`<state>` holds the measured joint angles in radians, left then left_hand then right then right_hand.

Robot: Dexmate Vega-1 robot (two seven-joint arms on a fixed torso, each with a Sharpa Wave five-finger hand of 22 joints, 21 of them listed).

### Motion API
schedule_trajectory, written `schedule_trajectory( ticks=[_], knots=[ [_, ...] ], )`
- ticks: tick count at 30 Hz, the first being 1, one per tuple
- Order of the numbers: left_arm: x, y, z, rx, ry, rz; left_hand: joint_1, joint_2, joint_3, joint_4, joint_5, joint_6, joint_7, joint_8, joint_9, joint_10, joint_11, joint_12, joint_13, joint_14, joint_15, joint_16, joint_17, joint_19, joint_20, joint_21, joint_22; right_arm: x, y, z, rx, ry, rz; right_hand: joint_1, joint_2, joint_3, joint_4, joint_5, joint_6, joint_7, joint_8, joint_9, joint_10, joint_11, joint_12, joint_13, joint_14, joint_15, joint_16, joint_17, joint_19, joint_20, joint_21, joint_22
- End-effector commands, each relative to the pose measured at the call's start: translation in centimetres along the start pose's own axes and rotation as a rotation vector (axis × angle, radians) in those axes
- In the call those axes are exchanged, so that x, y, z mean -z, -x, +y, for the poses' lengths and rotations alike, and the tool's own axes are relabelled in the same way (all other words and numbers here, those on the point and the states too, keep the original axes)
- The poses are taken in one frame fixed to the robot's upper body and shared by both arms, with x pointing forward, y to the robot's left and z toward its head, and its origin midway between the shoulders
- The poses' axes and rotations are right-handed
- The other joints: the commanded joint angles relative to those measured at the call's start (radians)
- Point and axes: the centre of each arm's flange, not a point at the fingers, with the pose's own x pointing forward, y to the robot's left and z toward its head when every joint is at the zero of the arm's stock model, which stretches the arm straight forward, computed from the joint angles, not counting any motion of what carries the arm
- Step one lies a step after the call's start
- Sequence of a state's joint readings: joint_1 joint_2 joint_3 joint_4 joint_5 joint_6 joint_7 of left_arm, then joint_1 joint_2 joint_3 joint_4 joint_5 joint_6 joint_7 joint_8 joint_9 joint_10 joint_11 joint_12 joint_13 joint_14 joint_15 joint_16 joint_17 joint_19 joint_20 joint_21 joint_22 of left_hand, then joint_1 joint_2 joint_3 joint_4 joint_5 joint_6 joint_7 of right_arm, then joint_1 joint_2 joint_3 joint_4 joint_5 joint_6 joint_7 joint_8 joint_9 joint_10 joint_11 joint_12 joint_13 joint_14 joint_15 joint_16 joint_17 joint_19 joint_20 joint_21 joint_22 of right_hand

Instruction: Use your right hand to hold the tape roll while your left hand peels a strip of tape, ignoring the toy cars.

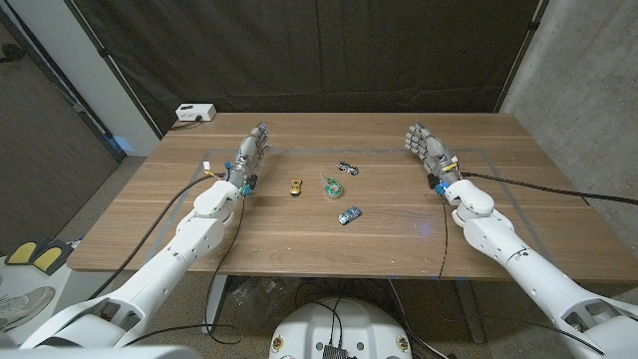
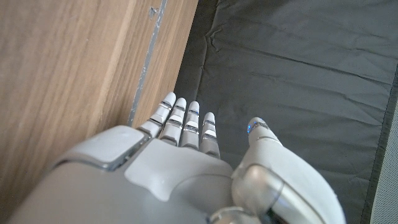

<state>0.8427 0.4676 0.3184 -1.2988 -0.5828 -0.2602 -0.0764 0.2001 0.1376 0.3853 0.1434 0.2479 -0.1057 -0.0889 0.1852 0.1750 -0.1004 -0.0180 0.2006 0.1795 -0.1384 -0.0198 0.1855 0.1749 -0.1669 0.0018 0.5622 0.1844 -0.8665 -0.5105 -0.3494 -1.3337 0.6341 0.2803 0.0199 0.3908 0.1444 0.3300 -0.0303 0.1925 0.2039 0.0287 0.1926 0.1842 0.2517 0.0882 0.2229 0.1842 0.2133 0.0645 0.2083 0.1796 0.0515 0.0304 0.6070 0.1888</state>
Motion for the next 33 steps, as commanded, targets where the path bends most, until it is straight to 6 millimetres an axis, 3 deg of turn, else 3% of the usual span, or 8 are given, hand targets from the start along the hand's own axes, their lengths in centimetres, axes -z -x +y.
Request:
schedule_trajectory(
  ticks=[1,7,20,33],
  knots=[
    [0.0,0.0,0.0,-0.007,0.01,-0.003,0.002,0.01,0.008,0.001,0.005,-0.008,-0.005,0.005,0.005,-0.007,0.004,0.005,0.005,-0.005,0.0,0.004,0.003,-0.022,0.009,0.005,0.002,-0.6,0.6,1.0,0.001,0.093,0.014,0.008,0.002,0.009,0.001,0.005,0.007,-0.002,0.005,0.003,0.008,-0.002,0.005,0.002,0.01,0.001,0.003,0.003,0.007,-0.001,0.006,0.002],
    [0.1,0.2,0.1,-0.01,0.011,-0.003,0.003,0.01,0.009,0.0,0.004,-0.008,-0.011,0.005,0.005,-0.006,0.003,0.005,0.005,-0.004,-0.002,0.004,0.003,-0.021,0.014,0.004,0.002,-2.2,0.8,2.5,-0.015,0.313,0.079,0.009,0.004,0.012,0.0,0.006,0.01,-0.007,0.006,0.003,0.012,-0.007,0.005,0.002,0.017,-0.005,0.004,0.004,0.005,0.006,0.004,0.002],
    [0.0,0.3,-0.1,0.01,0.006,-0.003,0.006,0.006,0.01,-0.003,0.002,-0.001,-0.009,0.007,0.006,0.003,0.004,0.007,0.006,0.003,0.001,0.004,0.002,-0.018,0.022,0.001,0.002,-4.0,1.0,5.2,-0.028,0.589,0.089,0.026,0.013,0.03,-0.014,0.009,0.016,-0.017,0.006,0.003,0.021,-0.022,0.007,0.003,0.027,-0.018,0.0,0.002,0.011,-0.009,0.002,0.002],
    [-0.2,0.2,-0.7,0.023,-0.001,-0.003,0.011,0.006,0.013,-0.006,0.0,0.004,-0.011,0.007,0.007,0.011,0.005,0.008,0.006,0.011,0.003,0.005,0.002,-0.011,0.026,-0.001,0.002,-6.0,1.7,9.0,-0.066,0.841,0.08,0.034,0.017,0.042,-0.021,0.01,0.04,-0.027,0.012,0.003,0.042,-0.04,0.012,0.003,0.038,-0.03,-0.001,0.002,0.015,-0.006,0.0,0.002]
  ],
)
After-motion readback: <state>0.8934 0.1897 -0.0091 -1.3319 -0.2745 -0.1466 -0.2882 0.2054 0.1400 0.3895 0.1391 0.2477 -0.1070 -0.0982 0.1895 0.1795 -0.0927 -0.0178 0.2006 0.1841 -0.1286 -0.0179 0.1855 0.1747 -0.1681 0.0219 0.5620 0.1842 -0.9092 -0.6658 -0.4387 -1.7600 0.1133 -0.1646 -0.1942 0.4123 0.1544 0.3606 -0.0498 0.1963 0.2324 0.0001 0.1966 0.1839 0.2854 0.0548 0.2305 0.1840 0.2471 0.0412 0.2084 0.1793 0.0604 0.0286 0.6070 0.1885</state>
